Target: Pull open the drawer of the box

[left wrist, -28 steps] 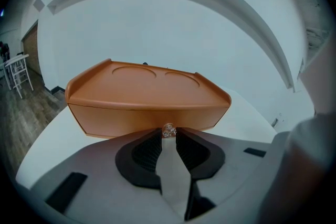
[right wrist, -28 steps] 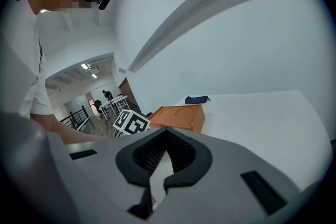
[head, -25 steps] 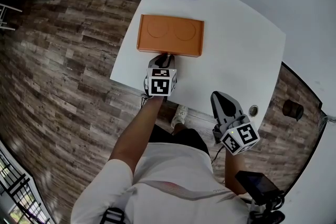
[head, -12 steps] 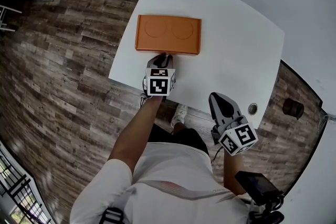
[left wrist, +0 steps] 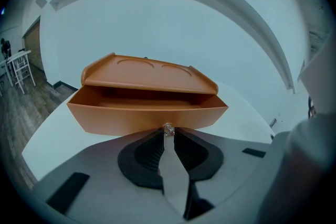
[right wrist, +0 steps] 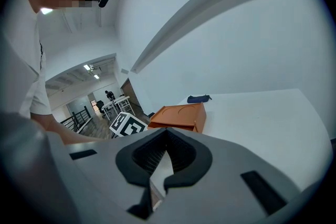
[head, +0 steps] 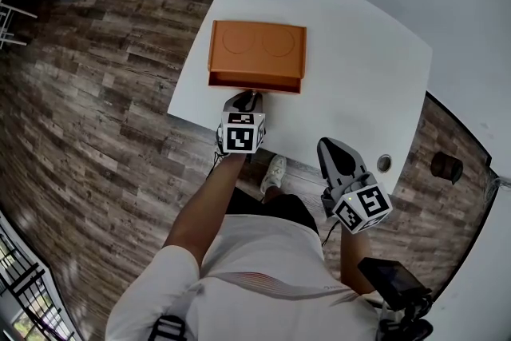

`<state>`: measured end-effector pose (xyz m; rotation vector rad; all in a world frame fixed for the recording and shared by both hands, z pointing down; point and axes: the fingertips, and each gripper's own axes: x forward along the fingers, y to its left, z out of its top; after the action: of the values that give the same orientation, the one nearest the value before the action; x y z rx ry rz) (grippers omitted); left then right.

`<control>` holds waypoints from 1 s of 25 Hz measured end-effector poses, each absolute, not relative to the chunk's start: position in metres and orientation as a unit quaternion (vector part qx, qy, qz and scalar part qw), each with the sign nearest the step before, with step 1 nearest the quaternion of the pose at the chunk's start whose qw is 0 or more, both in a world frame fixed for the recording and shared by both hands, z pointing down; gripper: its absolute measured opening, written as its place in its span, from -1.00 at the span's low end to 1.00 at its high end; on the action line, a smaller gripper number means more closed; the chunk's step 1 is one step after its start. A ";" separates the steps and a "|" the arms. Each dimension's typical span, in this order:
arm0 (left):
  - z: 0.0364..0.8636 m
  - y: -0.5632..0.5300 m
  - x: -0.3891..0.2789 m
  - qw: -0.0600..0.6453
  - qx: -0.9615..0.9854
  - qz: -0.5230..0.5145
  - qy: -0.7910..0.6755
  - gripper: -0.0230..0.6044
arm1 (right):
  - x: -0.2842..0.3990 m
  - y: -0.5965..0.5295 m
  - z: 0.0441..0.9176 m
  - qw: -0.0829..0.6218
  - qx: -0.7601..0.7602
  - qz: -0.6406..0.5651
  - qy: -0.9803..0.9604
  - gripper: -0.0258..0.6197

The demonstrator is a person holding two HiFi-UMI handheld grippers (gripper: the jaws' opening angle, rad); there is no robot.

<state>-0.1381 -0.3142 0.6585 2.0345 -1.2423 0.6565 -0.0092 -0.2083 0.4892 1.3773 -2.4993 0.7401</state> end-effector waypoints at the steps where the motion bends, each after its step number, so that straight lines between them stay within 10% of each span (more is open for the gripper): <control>1: 0.658 -0.312 -0.138 0.329 0.777 0.252 -0.474 -0.69 | -0.010 -0.207 0.487 0.096 0.464 0.249 -0.845 -0.92; 25: 0.666 -0.289 -0.123 0.322 0.752 0.254 -0.516 -0.69 | 0.025 -0.165 0.496 0.102 0.459 0.248 -0.847 -0.92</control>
<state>-0.1226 -0.2892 0.6661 1.9737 -1.3543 0.6671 0.0251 -0.1652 0.4956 1.3547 -2.5014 0.7319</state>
